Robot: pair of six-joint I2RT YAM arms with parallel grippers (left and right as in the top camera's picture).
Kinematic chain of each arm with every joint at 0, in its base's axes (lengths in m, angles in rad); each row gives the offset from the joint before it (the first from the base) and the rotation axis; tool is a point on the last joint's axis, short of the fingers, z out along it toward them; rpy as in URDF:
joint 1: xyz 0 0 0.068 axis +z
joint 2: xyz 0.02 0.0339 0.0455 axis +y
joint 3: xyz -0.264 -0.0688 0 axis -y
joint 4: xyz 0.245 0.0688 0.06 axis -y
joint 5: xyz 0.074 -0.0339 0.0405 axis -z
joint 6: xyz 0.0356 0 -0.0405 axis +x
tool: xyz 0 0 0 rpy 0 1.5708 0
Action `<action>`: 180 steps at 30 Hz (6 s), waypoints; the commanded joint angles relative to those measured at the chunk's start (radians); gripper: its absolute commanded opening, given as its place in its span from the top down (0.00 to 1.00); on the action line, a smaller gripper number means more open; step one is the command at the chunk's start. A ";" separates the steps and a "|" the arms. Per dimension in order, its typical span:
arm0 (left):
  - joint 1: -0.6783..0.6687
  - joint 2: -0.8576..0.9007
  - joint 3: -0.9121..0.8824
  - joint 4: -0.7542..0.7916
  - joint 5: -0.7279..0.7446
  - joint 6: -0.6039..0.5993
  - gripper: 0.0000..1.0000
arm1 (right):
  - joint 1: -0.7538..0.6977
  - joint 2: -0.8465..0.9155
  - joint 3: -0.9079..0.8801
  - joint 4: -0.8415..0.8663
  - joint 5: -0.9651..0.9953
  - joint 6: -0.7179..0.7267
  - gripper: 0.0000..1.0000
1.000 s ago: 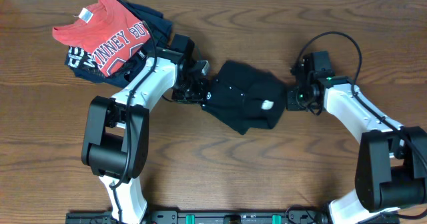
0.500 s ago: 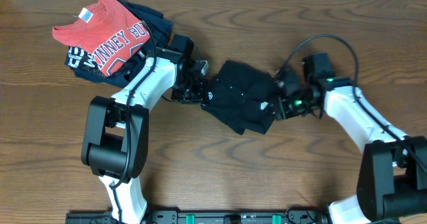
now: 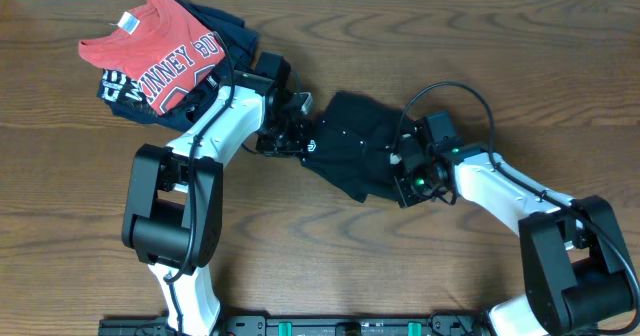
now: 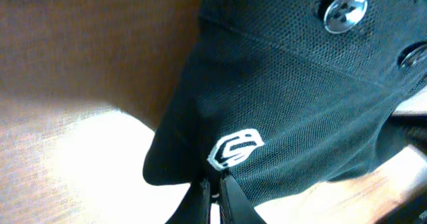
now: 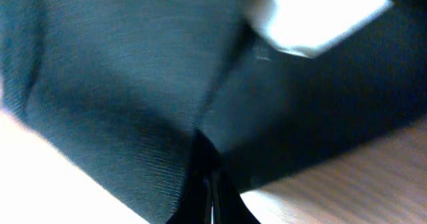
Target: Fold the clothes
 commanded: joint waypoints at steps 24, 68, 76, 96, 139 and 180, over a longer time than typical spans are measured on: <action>-0.016 -0.042 0.027 0.104 0.035 0.030 0.73 | -0.038 0.037 0.090 0.449 -0.134 0.340 0.93; -0.092 -0.097 -0.135 0.111 -0.138 -0.191 0.94 | 0.003 0.237 0.090 0.765 -0.035 0.422 0.99; -0.058 -0.095 -0.175 0.180 -0.406 -0.158 0.94 | -0.034 0.204 0.090 0.365 0.063 0.443 0.99; 0.079 -0.128 -0.120 0.093 0.146 -0.170 0.17 | -0.026 -0.307 0.090 0.083 0.180 0.346 0.90; -0.194 -0.120 -0.494 0.777 0.052 -0.571 0.81 | -0.010 0.144 0.086 0.231 0.079 0.446 0.99; 0.627 -0.341 -0.003 0.857 0.338 -0.172 0.94 | -0.155 -0.330 0.086 -0.005 0.011 0.410 0.99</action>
